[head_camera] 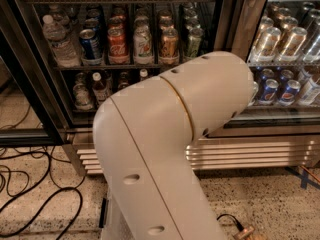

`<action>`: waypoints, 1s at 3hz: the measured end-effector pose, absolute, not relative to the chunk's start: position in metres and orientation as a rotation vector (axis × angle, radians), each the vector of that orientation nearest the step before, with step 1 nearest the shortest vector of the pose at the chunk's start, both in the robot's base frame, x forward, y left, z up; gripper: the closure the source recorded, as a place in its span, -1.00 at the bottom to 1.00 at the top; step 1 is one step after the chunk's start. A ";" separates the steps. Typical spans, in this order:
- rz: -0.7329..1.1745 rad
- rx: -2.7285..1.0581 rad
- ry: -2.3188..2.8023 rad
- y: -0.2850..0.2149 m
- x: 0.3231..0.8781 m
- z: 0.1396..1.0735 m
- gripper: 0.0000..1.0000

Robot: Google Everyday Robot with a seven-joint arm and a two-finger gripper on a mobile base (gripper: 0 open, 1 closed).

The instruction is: Pick blue plastic bottle from bottom shelf of fridge

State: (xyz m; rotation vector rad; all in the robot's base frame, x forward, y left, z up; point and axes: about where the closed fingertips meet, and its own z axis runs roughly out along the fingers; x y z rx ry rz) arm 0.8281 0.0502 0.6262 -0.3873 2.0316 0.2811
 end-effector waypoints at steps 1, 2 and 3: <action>0.272 -0.387 2.044 0.046 0.827 0.620 -0.24; 0.252 -0.392 2.064 0.040 0.828 0.610 -0.24; 0.236 -0.399 2.070 0.037 0.833 0.606 -0.22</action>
Offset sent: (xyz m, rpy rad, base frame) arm 0.0015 -0.0210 -0.0273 -0.0516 0.0433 -0.0211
